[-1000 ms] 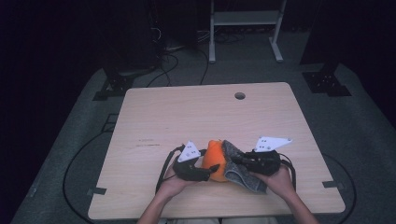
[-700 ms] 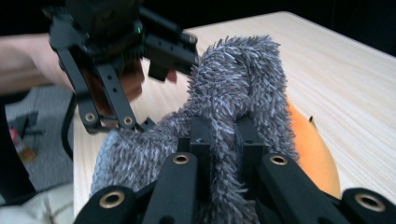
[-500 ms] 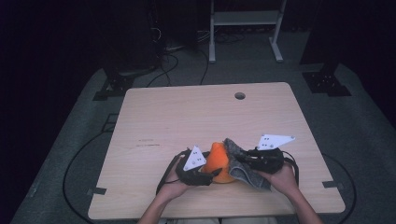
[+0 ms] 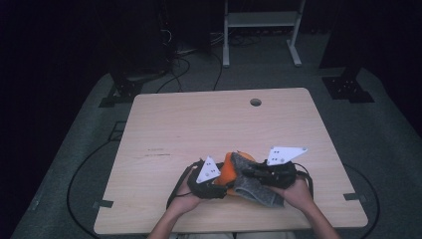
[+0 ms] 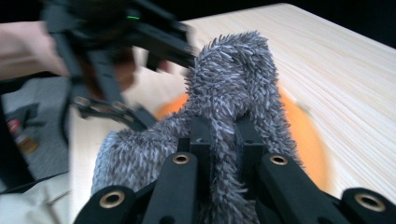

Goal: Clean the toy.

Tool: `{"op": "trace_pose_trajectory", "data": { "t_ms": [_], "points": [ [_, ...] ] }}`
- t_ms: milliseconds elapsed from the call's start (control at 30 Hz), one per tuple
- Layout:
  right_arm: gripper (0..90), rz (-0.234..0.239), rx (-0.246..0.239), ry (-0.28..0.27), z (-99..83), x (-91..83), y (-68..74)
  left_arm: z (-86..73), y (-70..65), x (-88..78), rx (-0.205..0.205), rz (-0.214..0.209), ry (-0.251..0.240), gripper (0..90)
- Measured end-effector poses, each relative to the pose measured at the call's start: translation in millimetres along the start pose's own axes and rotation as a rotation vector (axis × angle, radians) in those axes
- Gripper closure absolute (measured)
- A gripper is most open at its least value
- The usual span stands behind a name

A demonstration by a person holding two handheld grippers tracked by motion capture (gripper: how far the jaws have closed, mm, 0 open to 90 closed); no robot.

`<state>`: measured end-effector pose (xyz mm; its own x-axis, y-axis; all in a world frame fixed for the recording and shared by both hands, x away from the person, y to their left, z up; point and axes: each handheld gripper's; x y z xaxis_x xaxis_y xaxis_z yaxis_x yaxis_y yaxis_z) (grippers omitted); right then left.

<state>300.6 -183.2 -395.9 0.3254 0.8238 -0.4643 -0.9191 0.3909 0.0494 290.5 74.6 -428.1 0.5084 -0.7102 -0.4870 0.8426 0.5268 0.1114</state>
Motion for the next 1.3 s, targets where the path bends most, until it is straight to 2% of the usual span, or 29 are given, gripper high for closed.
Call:
{"op": "trace_pose_trajectory", "data": {
  "t_ms": [33, 67, 100, 167, 200, 233, 267, 300, 367, 400, 433, 467, 500, 533, 567, 633, 667, 767, 833, 867, 900, 933, 967, 1033, 1067, 1100, 1200, 1267, 1300],
  "points": [
    [80.6, -0.020, 0.027, -0.003, -3.5, -2.8, -5.0, -1.9, 2.6, -0.3, -0.009, -0.002, 0.003, 34.7],
    [80.6, -0.020, 0.027, -0.003, -3.5, -2.8, -5.0, -1.9, 2.6, -0.3, -0.009, -0.002, 0.003, 34.7],
    [80.6, -0.049, 0.064, 0.006, -11.0, -6.7, -12.4, -4.0, 6.6, -1.5, -0.027, -0.013, 0.007, 34.4],
    [80.6, -0.043, 0.076, 0.006, -14.2, -6.9, -14.6, -3.7, 7.9, -1.7, -0.043, -0.028, -0.002, 32.9],
    [80.6, -0.035, 0.084, -0.002, -16.1, -5.8, -14.5, -2.5, 9.7, -1.6, -0.071, -0.047, -0.004, 28.9],
    [80.6, -0.036, 0.069, 0.006, -15.2, -2.6, -11.3, -1.0, 14.9, -0.7, -0.150, -0.077, -0.026, 16.5],
    [80.6, -0.018, 0.070, 0.002, -14.3, -0.8, -9.7, -0.8, 16.9, -0.1, -0.191, -0.080, -0.038, 13.0],
    [80.6, -0.003, 0.061, 0.000, -13.2, 2.0, -6.6, -0.7, 18.2, 0.7, -0.212, -0.077, -0.042, 11.6],
    [80.6, 0.007, 0.043, 0.005, -11.9, 5.3, -3.1, -0.9, 18.5, 1.6, -0.212, -0.070, -0.031, 14.8],
    [80.6, 0.011, 0.029, 0.011, -10.8, 8.3, -0.1, -1.9, 17.6, 1.2, -0.185, -0.049, -0.015, 14.8],
    [80.6, 0.003, 0.015, 0.020, -10.4, 10.2, 1.4, -4.5, 16.7, -1.0, -0.161, -0.034, -0.016, 23.9],
    [80.6, 0.003, 0.026, 0.022, -11.0, 9.5, -0.1, -4.5, 16.7, -1.0, -0.161, -0.034, -0.016, 26.0],
    [80.6, -0.004, 0.035, 0.022, -12.1, 8.5, -2.4, -6.1, 16.7, -2.8, -0.139, -0.024, -0.002, 27.4],
    [80.6, -0.004, 0.035, 0.022, -12.1, 8.5, -2.4, -6.1, 16.7, -2.8, -0.139, -0.024, -0.002, 27.8],
    [80.6, -0.018, 0.059, 0.023, -15.5, 7.0, -7.1, -7.5, 18.5, -4.3, -0.147, -0.034, 0.001, 27.7],
    [80.6, -0.014, 0.066, 0.018, -16.9, 7.4, -7.1, -6.1, 20.8, -5.8, -0.153, -0.051, -0.004, 24.1],
    [80.7, -0.015, 0.053, 0.022, -16.7, 8.4, -4.8, -6.1, 20.8, -5.8, -0.153, -0.051, -0.004, 19.6],
    [80.7, 0.006, 0.036, 0.018, -17.0, 11.0, -0.4, -3.3, 25.6, -5.1, -0.184, -0.023, -0.038, 7.6],
    [80.7, 0.020, 0.025, 0.017, -16.5, 12.8, 1.3, -4.2, 26.6, -3.2, -0.191, -0.024, -0.029, 6.7],
    [80.7, 0.024, 0.017, 0.016, -16.5, 13.5, 2.1, -6.3, 26.6, -2.5, -0.187, -0.041, -0.022, 11.0],
    [80.6, 0.024, 0.013, 0.019, -16.6, 13.6, 2.1, -8.3, 25.2, -2.9, -0.171, -0.043, -0.021, 20.1],
    [80.6, 0.024, 0.013, 0.019, -16.6, 13.6, 2.1, -8.3, 25.2, -2.9, -0.171, -0.043, -0.021, 23.1],
    [80.6, 0.025, 0.018, 0.026, -17.5, 12.3, 0.1, -9.2, 23.6, -4.7, -0.139, -0.028, -0.011, 26.0],
    [80.6, -0.011, 0.029, 0.038, -18.8, 9.1, -3.4, -10.3, 24.2, -6.3, -0.143, -0.026, -0.006, 28.8],
    [80.6, -0.011, 0.029, 0.038, -18.8, 9.1, -3.4, -10.3, 24.2, -6.3, -0.143, -0.026, -0.006, 29.0],
    [80.6, 0.000, 0.061, 0.032, -20.7, 7.5, -6.9, -10.8, 25.5, -7.9, -0.145, -0.046, -0.010, 28.7],
    [80.7, 0.008, 0.043, 0.035, -20.9, 9.9, -4.0, -9.4, 27.9, -9.0, -0.158, -0.067, -0.020, 17.5],
    [80.7, 0.033, 0.025, 0.036, -20.6, 11.3, -0.9, -5.6, 32.8, -9.2, -0.202, -0.058, -0.031, 7.7],
    [80.7, 0.051, 0.020, 0.037, -20.7, 11.6, -0.1, -5.0, 33.4, -7.7, -0.209, -0.058, -0.025, 6.0]
  ]
}}
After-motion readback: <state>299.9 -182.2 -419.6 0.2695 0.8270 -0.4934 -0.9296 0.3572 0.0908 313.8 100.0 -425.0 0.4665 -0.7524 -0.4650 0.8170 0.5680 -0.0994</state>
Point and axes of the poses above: each handheld gripper's, and its own axes: x roughly forward along the jaws, z roughly out of its top, y roughly to its left, and after that the axes turned 2 degrees about z, right-handed
